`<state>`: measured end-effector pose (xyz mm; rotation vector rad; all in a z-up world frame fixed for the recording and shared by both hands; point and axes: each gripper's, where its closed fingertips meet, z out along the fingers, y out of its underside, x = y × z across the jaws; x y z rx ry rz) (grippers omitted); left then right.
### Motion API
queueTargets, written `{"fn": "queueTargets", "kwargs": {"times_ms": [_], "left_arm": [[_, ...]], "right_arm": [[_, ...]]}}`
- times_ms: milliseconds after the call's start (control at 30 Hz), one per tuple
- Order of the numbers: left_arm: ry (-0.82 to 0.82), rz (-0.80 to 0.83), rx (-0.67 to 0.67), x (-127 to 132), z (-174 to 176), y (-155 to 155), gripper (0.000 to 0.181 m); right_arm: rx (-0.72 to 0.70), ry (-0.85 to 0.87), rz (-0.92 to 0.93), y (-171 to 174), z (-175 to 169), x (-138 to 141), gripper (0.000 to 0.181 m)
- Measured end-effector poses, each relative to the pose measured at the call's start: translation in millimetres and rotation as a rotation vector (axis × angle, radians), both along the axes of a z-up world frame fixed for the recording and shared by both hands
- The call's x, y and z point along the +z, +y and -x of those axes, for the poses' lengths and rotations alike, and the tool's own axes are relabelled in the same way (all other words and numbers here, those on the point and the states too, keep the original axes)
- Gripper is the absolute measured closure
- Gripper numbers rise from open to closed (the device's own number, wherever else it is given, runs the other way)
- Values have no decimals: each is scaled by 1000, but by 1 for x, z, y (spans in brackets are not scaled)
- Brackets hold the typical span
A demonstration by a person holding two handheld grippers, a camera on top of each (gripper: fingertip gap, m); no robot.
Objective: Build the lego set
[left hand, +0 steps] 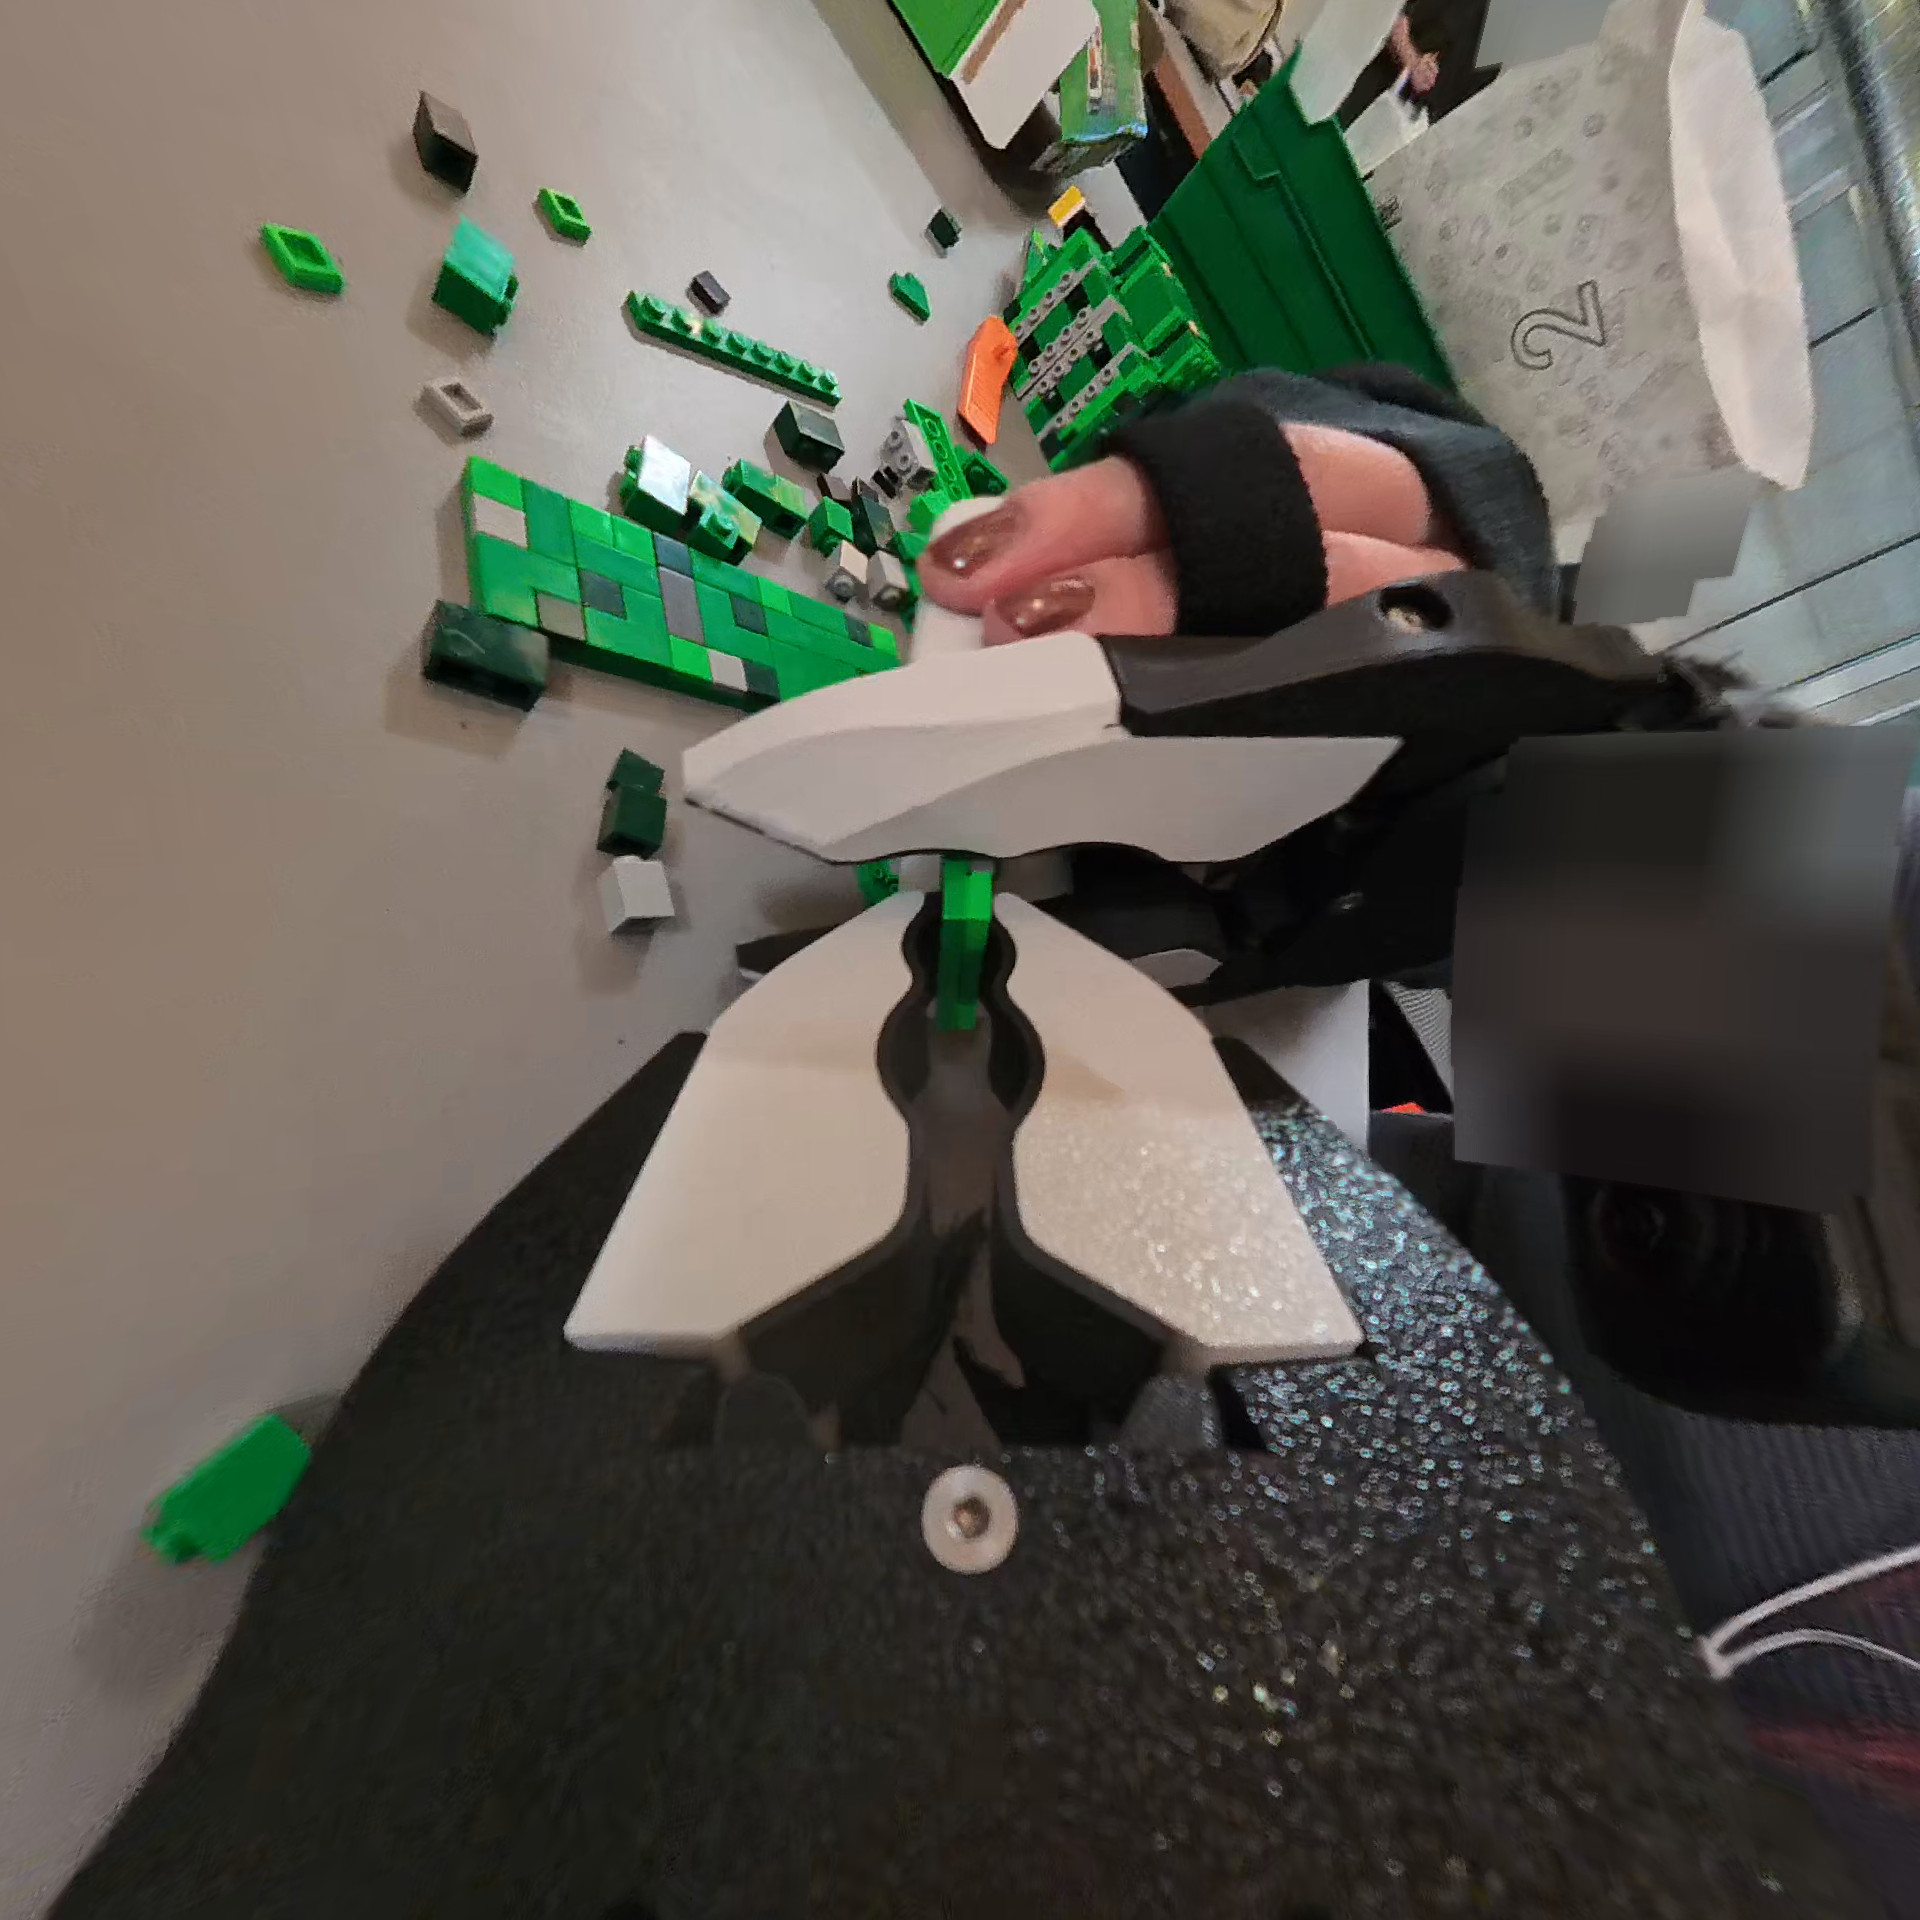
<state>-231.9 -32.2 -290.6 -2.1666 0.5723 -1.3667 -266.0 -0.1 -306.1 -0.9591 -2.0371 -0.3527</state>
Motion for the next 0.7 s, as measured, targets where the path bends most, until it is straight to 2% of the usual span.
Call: {"fn": "queueTargets", "kwargs": {"times_ms": [67,100,300,533,700], "left_arm": [[-69,78,44,2,3,4,175],[-125,116,32,4,4,2,175],[-80,104,35,-2,3,3,175],[-108,13,41,9,9,8,175],[-33,-83,19,8,11,8,175]], "right_arm": [[34,31,-102,2,3,7,146],[27,22,-82,0,4,5,146],[-11,36,-12,3,2,0,143],[-113,42,98,21,-23,8,109],[-121,-6,148,22,-38,6,107]]}}
